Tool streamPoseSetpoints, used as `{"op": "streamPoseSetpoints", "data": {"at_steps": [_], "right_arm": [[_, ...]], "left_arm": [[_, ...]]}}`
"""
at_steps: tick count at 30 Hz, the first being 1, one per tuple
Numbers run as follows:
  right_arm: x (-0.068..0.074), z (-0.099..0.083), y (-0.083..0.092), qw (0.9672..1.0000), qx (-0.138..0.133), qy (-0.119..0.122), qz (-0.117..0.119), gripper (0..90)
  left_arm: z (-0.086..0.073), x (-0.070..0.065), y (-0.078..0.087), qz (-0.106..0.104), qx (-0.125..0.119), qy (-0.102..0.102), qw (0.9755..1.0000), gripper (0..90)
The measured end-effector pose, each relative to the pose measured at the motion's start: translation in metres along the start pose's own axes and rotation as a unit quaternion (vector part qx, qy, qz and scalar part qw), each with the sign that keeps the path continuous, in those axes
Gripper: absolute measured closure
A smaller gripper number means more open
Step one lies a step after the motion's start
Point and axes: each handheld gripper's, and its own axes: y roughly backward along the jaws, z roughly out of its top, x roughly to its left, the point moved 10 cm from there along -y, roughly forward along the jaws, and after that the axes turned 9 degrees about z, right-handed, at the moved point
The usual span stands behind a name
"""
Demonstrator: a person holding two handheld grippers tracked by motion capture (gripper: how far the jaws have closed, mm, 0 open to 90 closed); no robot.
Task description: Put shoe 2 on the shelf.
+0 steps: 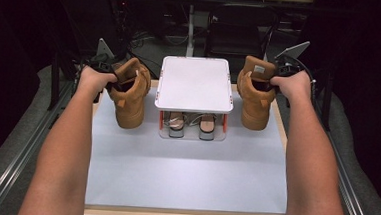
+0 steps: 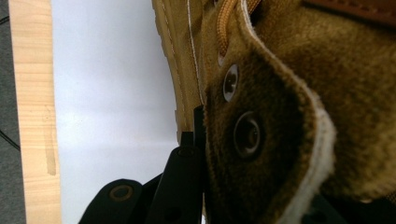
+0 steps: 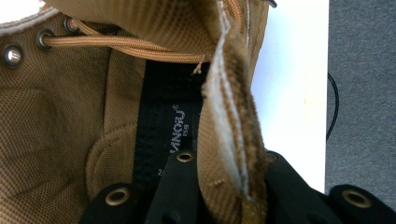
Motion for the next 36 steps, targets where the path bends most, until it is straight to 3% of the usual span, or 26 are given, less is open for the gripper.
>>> {"op": "streamPoseSetpoints", "data": {"at_steps": [8,15,24,36], "right_arm": [[0.014,0.010,0.029,0.9998,-0.020,0.004,0.001,85.7],[0.027,0.015,0.046,0.9995,-0.030,0.006,-0.003,85.6],[0.039,0.019,0.055,0.9991,-0.042,0.009,0.001,85.6],[0.049,0.020,0.063,0.9986,-0.052,0.008,0.004,85.6]], "left_arm": [[0.007,-0.008,0.025,-0.014,-0.014,0.008,0.9998,86.1],[0.014,-0.014,0.044,-0.008,-0.024,0.003,0.9997,86.0],[0.018,-0.022,0.069,-0.020,-0.037,-0.001,0.9991,85.9],[0.019,-0.027,0.086,-0.013,-0.044,-0.001,0.9989,85.7]]}}
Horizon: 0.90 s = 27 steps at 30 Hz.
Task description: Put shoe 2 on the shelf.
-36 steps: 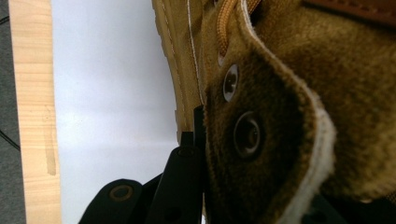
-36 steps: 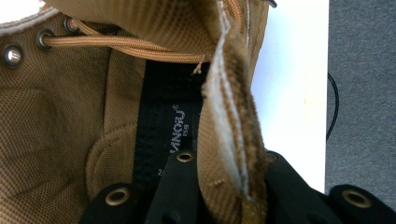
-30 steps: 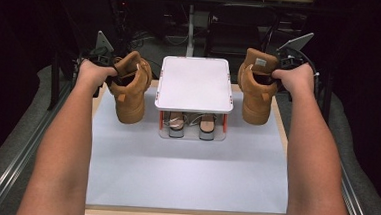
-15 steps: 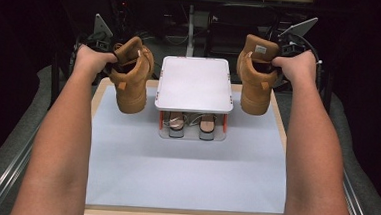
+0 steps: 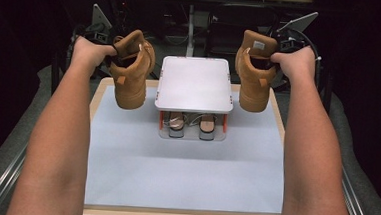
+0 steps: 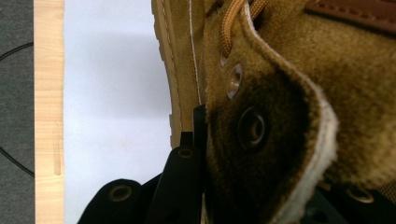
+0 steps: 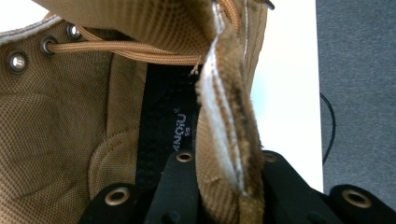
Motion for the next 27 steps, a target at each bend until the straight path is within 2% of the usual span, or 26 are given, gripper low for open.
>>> {"op": "streamPoseSetpoints", "data": {"at_steps": [7,11,13,17,19,23,25,27], "right_arm": [[0.009,-0.001,-0.002,1.0000,-0.002,-0.001,0.006,85.5],[0.019,-0.002,-0.005,1.0000,0.003,0.005,0.006,85.5],[0.023,-0.002,-0.006,0.9999,0.004,0.009,0.005,85.5],[0.038,0.000,-0.007,0.9998,0.005,0.019,0.008,85.5],[0.044,0.001,-0.008,0.9997,0.001,0.023,0.010,85.4],[0.055,0.000,-0.011,0.9996,-0.001,0.024,0.017,85.4],[0.058,0.000,-0.011,0.9994,0.000,0.030,0.018,85.3],[0.064,-0.002,-0.013,0.9993,0.002,0.032,0.019,85.3]], "left_arm": [[0.001,-0.008,0.006,-0.002,-0.001,0.000,1.0000,85.7],[0.002,-0.022,0.005,-0.011,-0.002,0.000,0.9999,85.7],[0.002,-0.024,0.004,-0.011,-0.002,-0.001,0.9999,85.7],[0.003,-0.041,0.004,-0.013,0.007,-0.014,0.9998,85.7],[0.003,-0.046,0.004,-0.015,0.006,-0.015,0.9998,85.6],[0.003,-0.066,0.003,-0.023,0.006,-0.013,0.9996,85.5],[0.004,-0.069,0.002,-0.025,0.004,-0.013,0.9996,85.5],[0.003,-0.081,0.001,-0.031,0.008,-0.014,0.9994,85.5]]}}
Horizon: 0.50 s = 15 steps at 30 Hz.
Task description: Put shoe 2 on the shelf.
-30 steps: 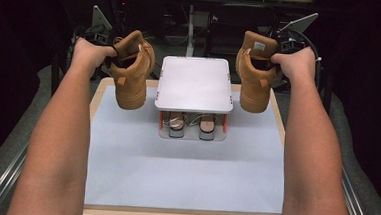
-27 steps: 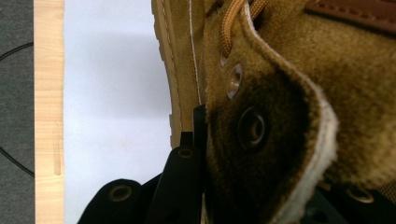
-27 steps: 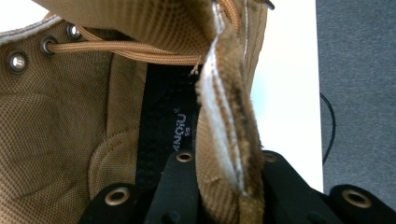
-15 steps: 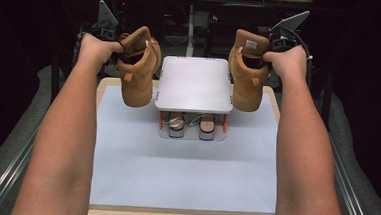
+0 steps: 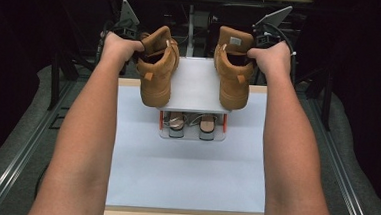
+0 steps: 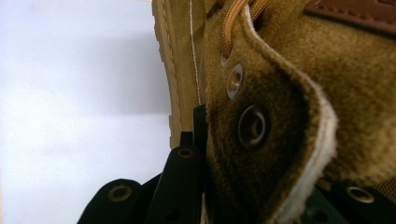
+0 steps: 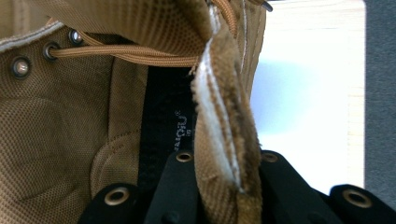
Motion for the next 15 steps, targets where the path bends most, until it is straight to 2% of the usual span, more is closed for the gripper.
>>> {"op": "streamPoseSetpoints", "data": {"at_steps": [4,7,10,13,15], "right_arm": [[0.007,-0.001,-0.002,1.0000,0.000,0.002,0.004,85.3],[0.015,-0.001,-0.006,1.0000,-0.005,0.001,0.008,85.3],[0.019,-0.002,-0.009,0.9999,-0.004,0.001,0.013,85.3],[0.025,-0.003,-0.016,0.9998,-0.003,-0.003,0.020,85.2],[0.026,-0.004,-0.017,0.9998,0.000,0.000,0.019,85.2]], "left_arm": [[0.001,-0.010,-0.002,0.001,-0.001,-0.001,1.0000,85.5],[0.002,-0.023,-0.005,-0.007,-0.009,0.006,0.9999,85.5],[0.002,-0.029,-0.008,-0.012,-0.010,0.008,0.9998,85.6],[0.001,-0.039,-0.010,-0.013,-0.005,0.003,0.9999,85.5],[0.001,-0.040,-0.011,-0.012,-0.005,0.001,0.9999,85.5]]}}
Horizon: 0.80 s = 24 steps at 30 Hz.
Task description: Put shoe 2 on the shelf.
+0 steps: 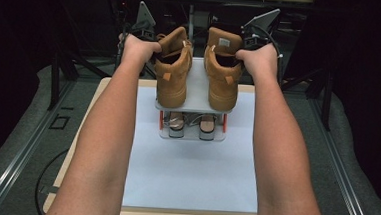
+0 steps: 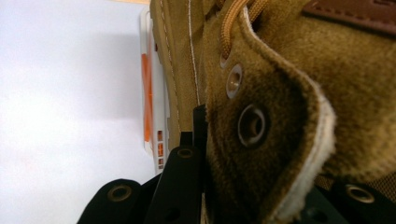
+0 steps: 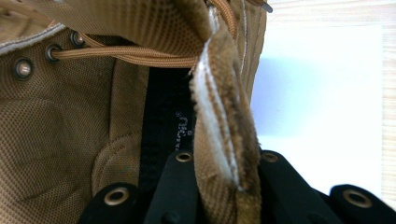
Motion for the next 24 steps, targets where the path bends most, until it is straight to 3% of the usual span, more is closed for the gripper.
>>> {"op": "streamPoseSetpoints", "data": {"at_steps": [11,17,24], "right_arm": [[0.011,0.002,-0.012,0.9996,-0.006,-0.008,0.025,84.9],[0.013,0.001,-0.016,0.9998,-0.002,-0.005,0.016,84.8],[0.013,0.000,-0.022,0.9998,0.003,-0.011,0.016,84.6]], "left_arm": [[0.002,-0.004,-0.004,-0.008,-0.007,0.020,0.9997,85.3],[0.001,-0.006,-0.009,-0.001,-0.003,0.014,0.9999,85.1],[-0.001,-0.006,-0.013,-0.007,0.001,0.014,0.9999,84.9]]}}
